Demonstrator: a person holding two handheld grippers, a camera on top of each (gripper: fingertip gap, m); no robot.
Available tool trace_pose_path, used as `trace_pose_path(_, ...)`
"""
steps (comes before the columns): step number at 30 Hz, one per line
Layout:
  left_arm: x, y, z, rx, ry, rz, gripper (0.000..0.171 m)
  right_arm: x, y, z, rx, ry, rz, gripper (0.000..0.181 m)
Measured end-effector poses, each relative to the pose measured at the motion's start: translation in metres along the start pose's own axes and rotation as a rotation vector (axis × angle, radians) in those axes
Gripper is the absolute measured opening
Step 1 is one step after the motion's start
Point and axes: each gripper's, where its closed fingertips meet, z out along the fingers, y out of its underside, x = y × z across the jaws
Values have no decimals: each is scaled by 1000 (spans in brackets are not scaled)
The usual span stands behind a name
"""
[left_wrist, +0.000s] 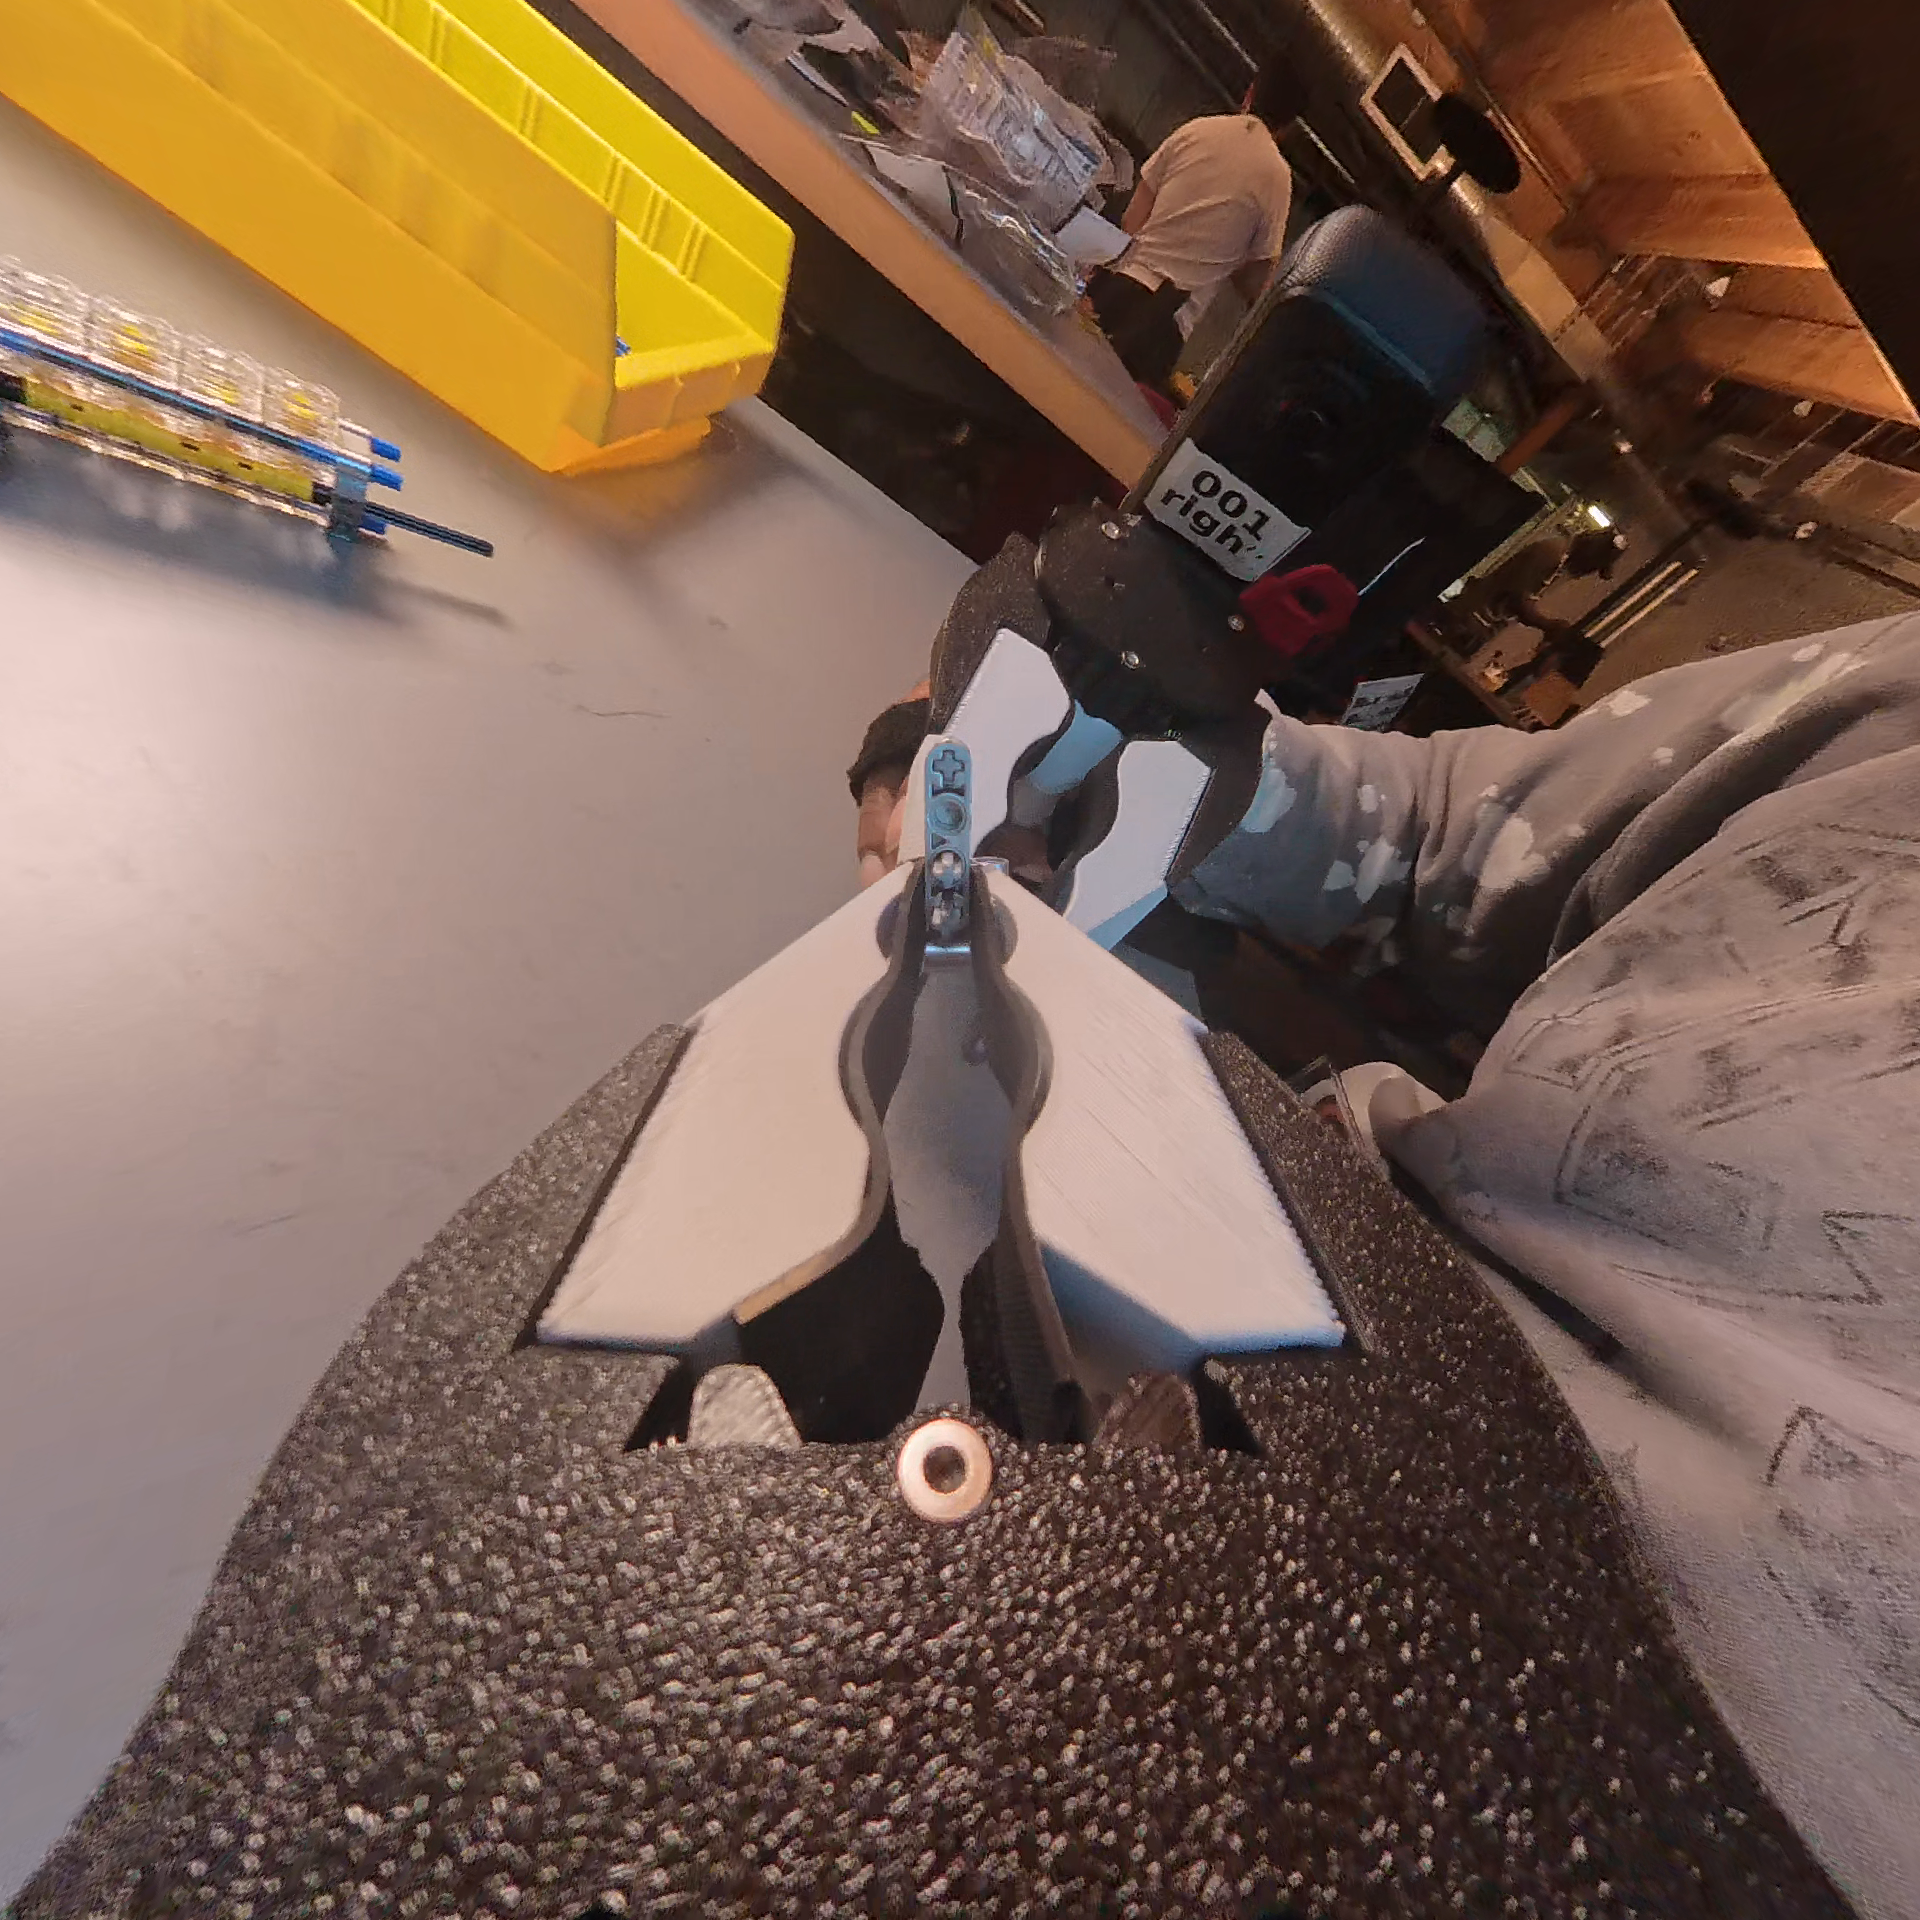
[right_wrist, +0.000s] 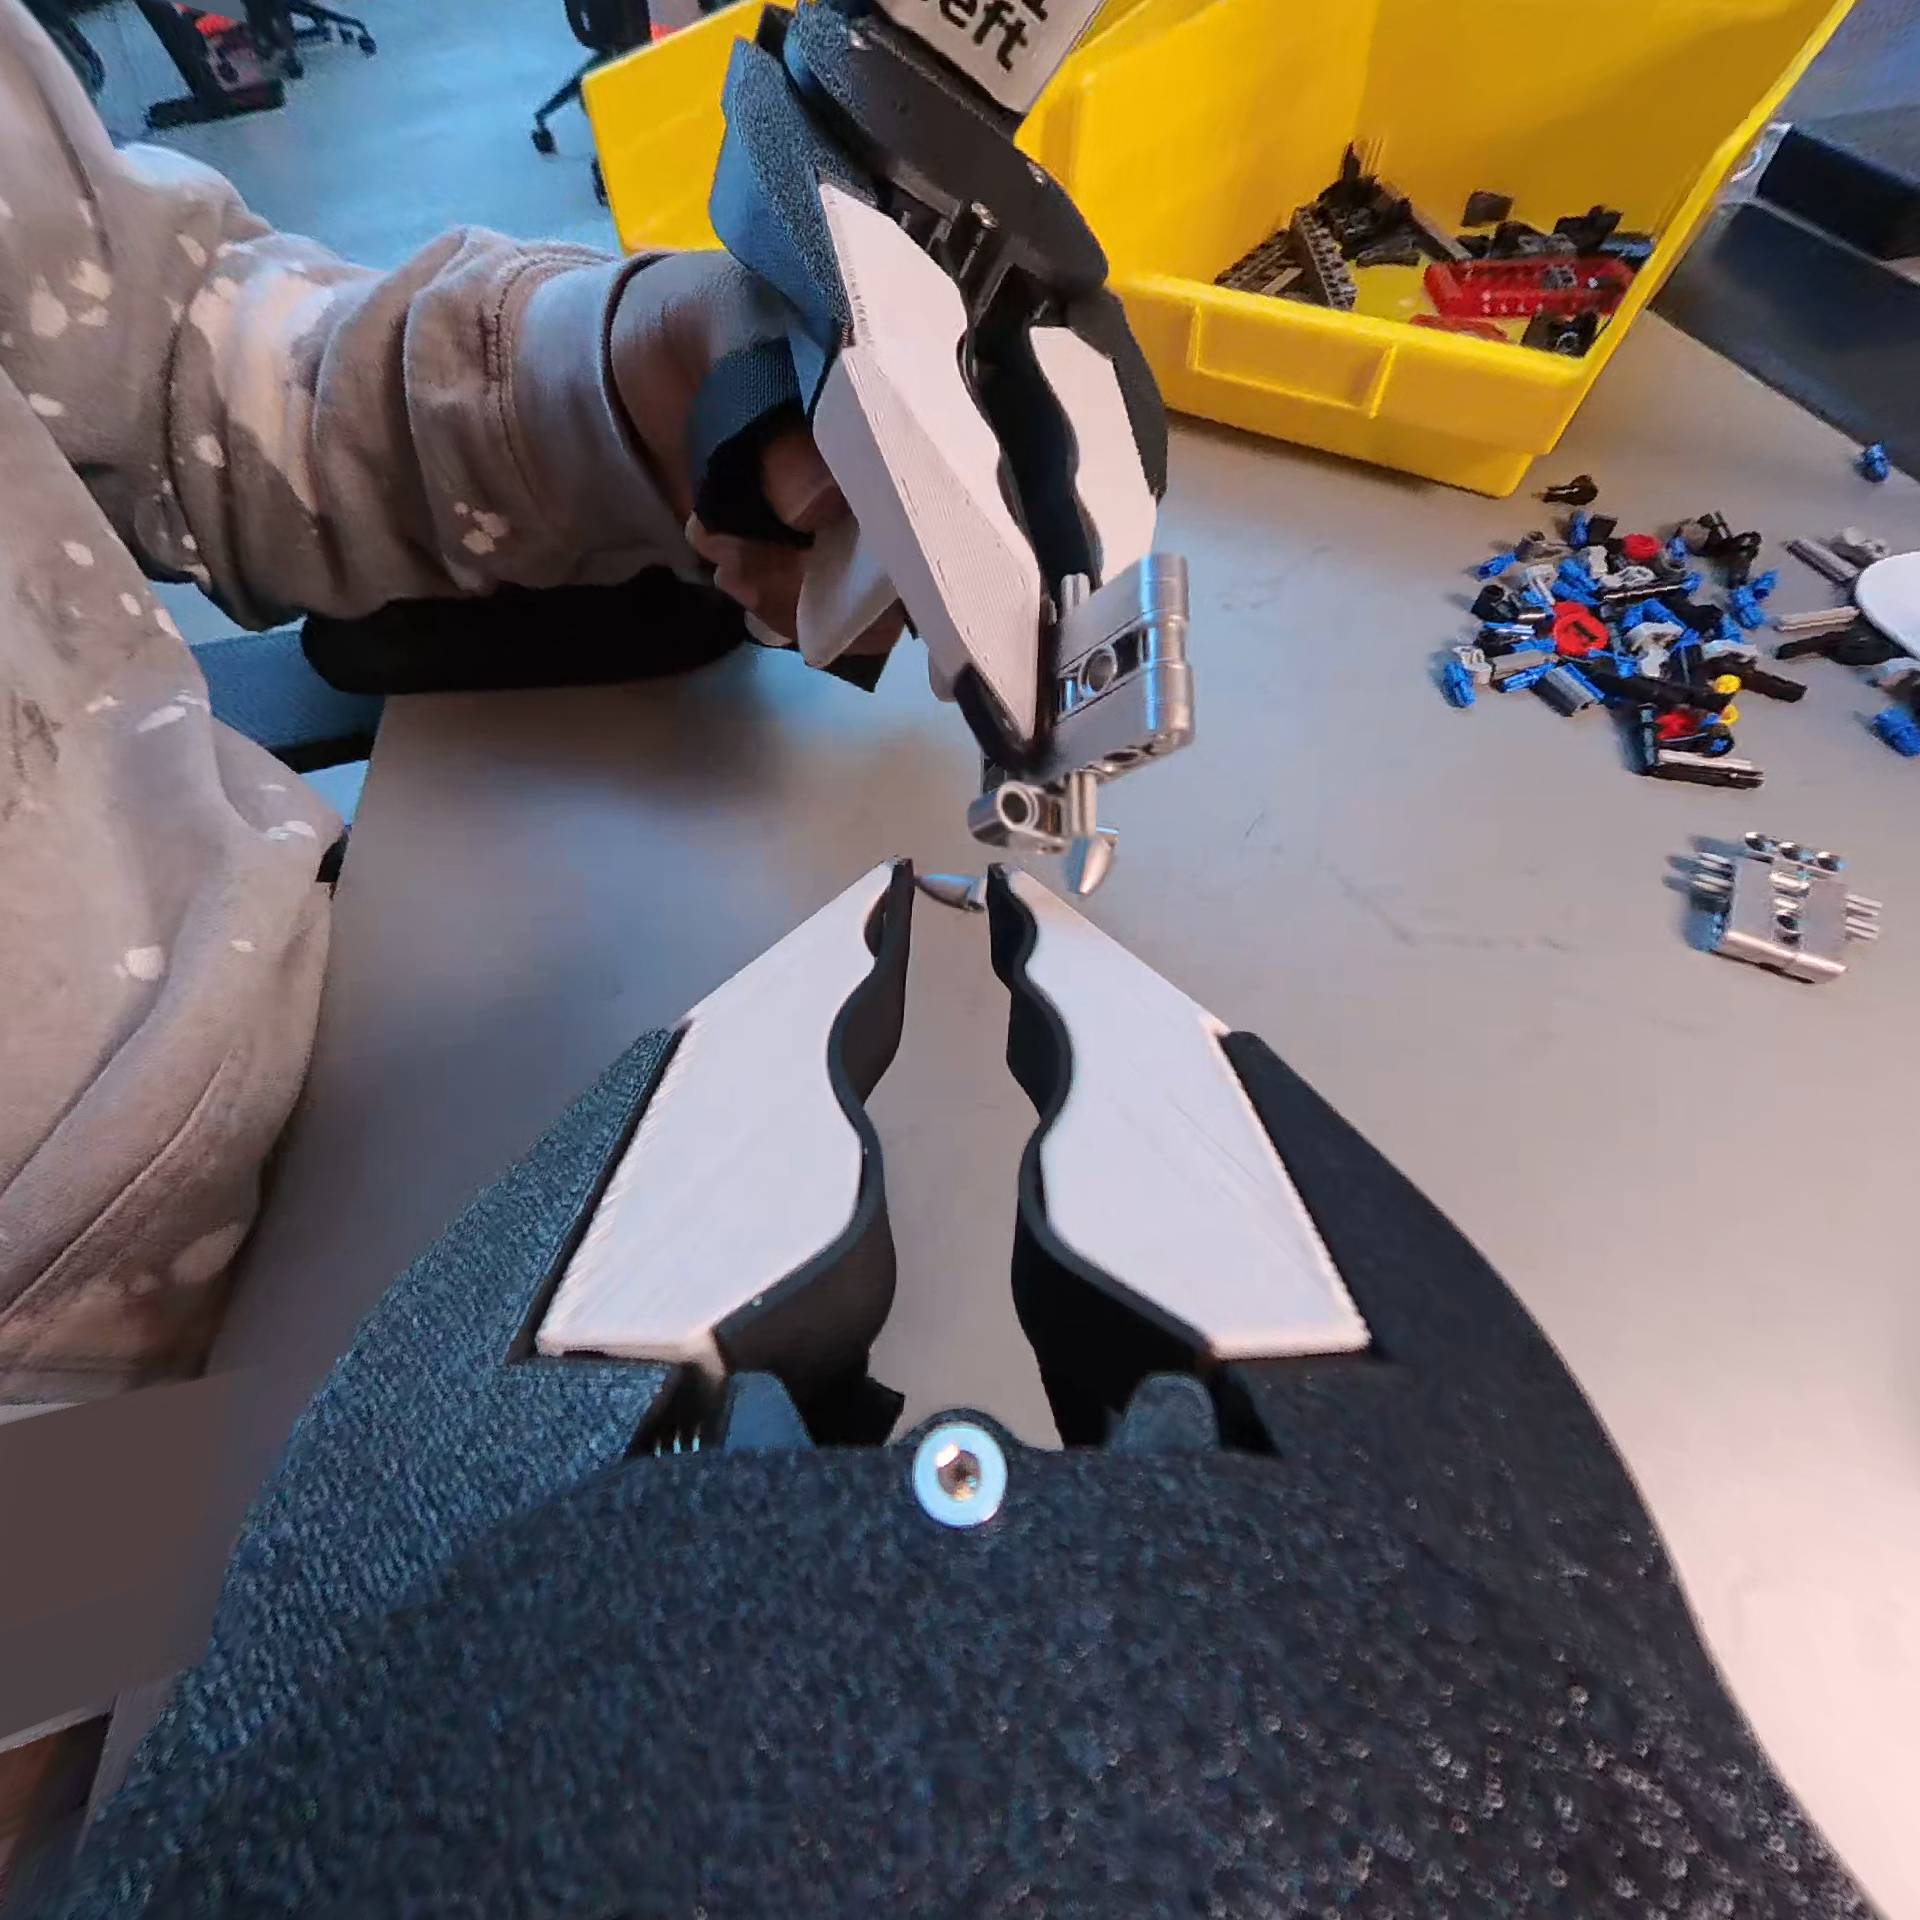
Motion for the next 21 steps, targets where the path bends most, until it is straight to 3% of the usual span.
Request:
trace_pose_path(12,-18,-6,-7,71,-25,-74,6,24,0,-10,86,108,10,24)
trace_pose_path(21,-31,-11,-11,131,-49,-133,6,42,-18,-20,197,252,-98,47)
